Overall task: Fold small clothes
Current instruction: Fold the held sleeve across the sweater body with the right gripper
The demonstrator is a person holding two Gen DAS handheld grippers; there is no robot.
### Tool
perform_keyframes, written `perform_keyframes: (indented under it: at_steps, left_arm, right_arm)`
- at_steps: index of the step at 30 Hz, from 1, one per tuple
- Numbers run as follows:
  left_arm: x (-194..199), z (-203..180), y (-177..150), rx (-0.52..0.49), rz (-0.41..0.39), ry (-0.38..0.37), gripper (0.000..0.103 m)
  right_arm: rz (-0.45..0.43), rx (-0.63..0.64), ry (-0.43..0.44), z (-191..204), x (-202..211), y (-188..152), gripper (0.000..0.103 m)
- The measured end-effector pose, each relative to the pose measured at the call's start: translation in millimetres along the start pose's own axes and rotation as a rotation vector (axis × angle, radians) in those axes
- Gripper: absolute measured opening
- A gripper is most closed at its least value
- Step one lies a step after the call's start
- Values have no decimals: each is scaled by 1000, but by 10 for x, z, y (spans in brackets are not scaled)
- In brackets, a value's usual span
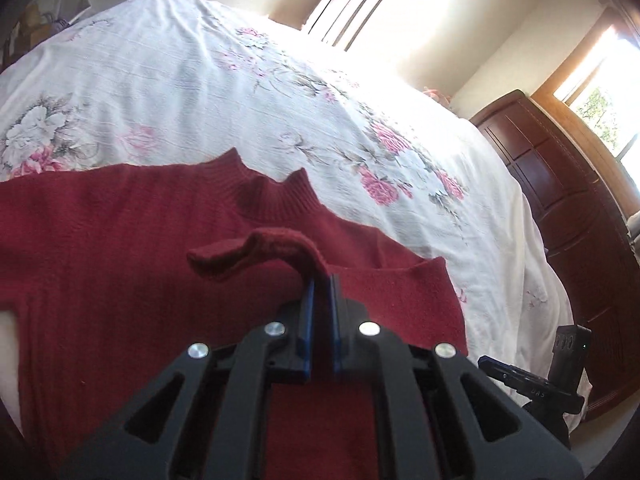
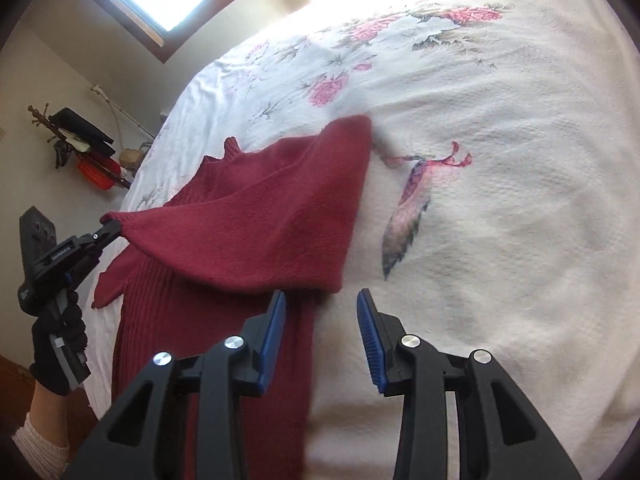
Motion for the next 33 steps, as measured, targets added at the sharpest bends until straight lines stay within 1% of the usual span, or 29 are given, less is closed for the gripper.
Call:
perform_keyframes:
  at_steps: [2, 4, 5, 8, 10, 12, 13, 14, 15, 16, 18, 20, 22, 24, 26, 27, 30, 33]
  left_arm:
    - [43, 235, 118, 16, -10, 26, 5]
    - [3, 463, 143, 31, 5, 60, 5]
    - [-47, 583, 128, 38, 23, 77, 5]
    - [-199, 943, 53, 48, 71, 137, 5]
    - [-221, 1136, 18, 67, 93, 148, 6]
    - [-141, 1253, 41, 90, 75, 151, 7]
    - [-69, 1267, 68, 98, 56, 146, 9]
    - [6, 1243, 107, 100, 34, 131, 14]
    - [83, 1184, 149, 91, 9, 115, 19]
    - [135, 1104, 186, 74, -11, 103, 22]
    - [148, 894, 211, 38, -18, 71, 30]
    - [34, 706, 176, -1, 5, 61, 34]
    - [-150, 647, 98, -6, 50, 68, 34]
    - [-331, 722, 25, 21, 93, 91, 34]
    - [-494, 851, -57, 50, 140, 117, 34]
    - [-558, 916, -89, 60, 156, 124, 33]
    - [-636, 997, -122, 71, 166, 113, 32]
    - [-614, 980, -114, 50, 169, 109, 32]
  right_arm:
    - [1, -57, 41, 24, -168, 92, 39]
    - [20, -84, 63, 58, -346, 142, 39]
    - [42, -97, 50, 47, -436, 143, 37]
    - [128, -99, -34, -27, -650, 26, 30]
    - [138, -74, -58, -15, -700, -30, 30]
    - [139, -40, -73, 32, -675, -14, 31]
    - [138, -21, -82, 65, -643, 7, 33]
    - [131, 0, -103, 106, -588, 43, 34]
    - [109, 28, -129, 160, -505, 115, 36]
    - [74, 59, -149, 244, -415, 196, 37]
    - [22, 109, -139, 461, -307, 338, 39]
    - [25, 129, -101, 664, -376, 436, 39]
    - [63, 124, -69, 771, -546, 452, 39]
    - [108, 115, -87, 757, -743, 412, 39]
    - [163, 84, -99, 687, -923, 298, 39]
    - [177, 80, -106, 644, -976, 221, 38]
    - [171, 81, -118, 619, -1054, 145, 38]
    - [179, 66, -119, 612, -1076, 156, 38]
Point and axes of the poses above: each gripper's, at about its wrist camera, not at the fingertips, and x roughly against the way its jaws point, z to its left, y to its top, the point moved 8 cm from there along -x, roughly the way its jaws point, and after that the axes turned 14 degrees about x, right-handed, at the moved point
